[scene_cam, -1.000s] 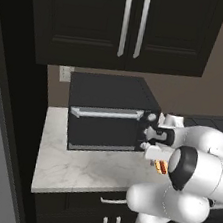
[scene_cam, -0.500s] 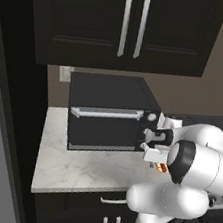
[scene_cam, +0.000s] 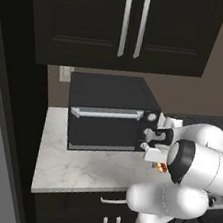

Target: Store the hot dog in the freezer for long-term storage. Close the freezer door after placing the cooked food.

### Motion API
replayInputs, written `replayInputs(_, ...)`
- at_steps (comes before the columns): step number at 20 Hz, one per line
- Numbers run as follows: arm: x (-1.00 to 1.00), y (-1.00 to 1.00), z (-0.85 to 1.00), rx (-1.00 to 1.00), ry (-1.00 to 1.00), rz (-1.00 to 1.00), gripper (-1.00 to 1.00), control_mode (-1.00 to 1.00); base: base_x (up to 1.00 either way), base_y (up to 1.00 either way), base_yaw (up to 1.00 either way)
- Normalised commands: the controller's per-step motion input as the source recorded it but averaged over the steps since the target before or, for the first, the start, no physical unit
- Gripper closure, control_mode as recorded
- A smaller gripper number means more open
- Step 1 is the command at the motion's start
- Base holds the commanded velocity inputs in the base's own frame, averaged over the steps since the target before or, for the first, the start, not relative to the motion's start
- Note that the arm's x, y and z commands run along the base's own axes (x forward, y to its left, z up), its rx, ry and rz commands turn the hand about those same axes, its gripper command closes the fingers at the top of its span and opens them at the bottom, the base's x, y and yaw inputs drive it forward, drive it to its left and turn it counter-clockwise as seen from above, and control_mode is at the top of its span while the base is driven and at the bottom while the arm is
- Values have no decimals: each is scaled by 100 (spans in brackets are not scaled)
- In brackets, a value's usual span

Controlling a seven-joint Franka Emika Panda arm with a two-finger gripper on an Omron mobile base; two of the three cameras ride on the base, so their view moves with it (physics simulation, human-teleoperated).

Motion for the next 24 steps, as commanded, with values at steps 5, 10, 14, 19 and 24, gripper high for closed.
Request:
replayInputs(5, -49, 0, 48, 0, -5, -12, 100, -100, 0, 0, 0)
replayInputs(10, -74, 22, 99, 0, -5, -6, 100, -100, 0, 0, 0)
replayInputs(14, -58, 52, 100, -1, 0, -9, 100, -100, 0, 0, 0)
replayInputs(19, -55, 63, 100, -5, 0, -5, 100, -100, 0, 0, 0)
replayInputs(24, -38, 37, 88, -12, 0, 0, 100, -100, 0, 0, 0)
